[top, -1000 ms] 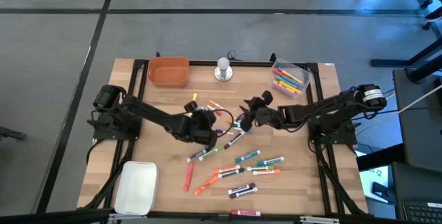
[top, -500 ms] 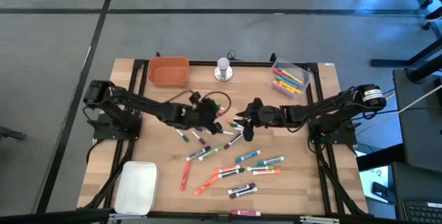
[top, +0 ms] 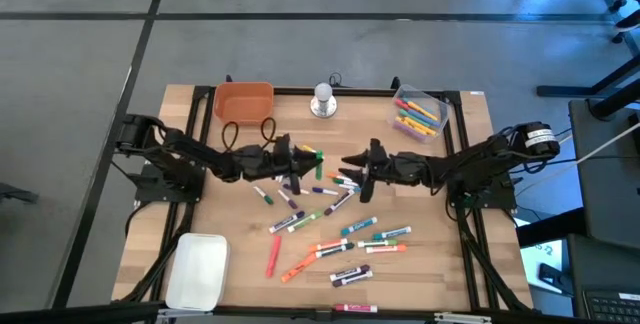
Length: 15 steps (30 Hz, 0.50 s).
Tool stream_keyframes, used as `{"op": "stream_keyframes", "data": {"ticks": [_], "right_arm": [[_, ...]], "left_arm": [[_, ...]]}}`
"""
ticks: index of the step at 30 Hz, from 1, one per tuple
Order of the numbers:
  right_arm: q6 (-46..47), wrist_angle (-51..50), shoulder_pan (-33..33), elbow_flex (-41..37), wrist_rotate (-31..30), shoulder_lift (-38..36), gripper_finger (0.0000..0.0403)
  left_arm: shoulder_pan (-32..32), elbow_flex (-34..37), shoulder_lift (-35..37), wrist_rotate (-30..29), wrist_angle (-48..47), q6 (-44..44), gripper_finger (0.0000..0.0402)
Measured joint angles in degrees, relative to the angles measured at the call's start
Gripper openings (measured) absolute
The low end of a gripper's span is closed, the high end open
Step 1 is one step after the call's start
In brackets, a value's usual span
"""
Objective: Pick & Place Markers
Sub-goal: Put the large green highlighter pen into the transparent bin
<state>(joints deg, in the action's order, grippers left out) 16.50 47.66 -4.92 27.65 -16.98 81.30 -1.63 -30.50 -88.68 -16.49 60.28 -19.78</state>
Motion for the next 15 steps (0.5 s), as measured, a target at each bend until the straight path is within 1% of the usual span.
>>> {"op": "stream_keyframes", "data": {"ticks": [5,8,10,12,15], "right_arm": [[-1.7,-3.3,0.5,6.1,0.1,2.9,0.0238],[-2.0,-5.5,0.7,10.3,2.1,6.2,0.0263],[-2.5,-6.4,0.7,13.0,2.6,8.6,0.0269],[-2.6,-6.8,0.6,15.5,1.3,11.1,0.0267],[-3.6,-7.7,0.7,18.3,-0.5,13.9,0.0243]], "left_arm": [[-0.3,-0.7,0.0,0.5,0.8,-0.1,0.0063],[-0.8,-1.0,0.0,1.2,2.0,0.0,0.0063],[-1.1,-1.0,0.0,1.2,2.1,0.4,0.0063],[-1.1,-1.0,0.0,1.2,2.1,0.5,0.0065],[-1.0,-1.0,0.0,1.2,2.1,0.5,0.0074]]}}
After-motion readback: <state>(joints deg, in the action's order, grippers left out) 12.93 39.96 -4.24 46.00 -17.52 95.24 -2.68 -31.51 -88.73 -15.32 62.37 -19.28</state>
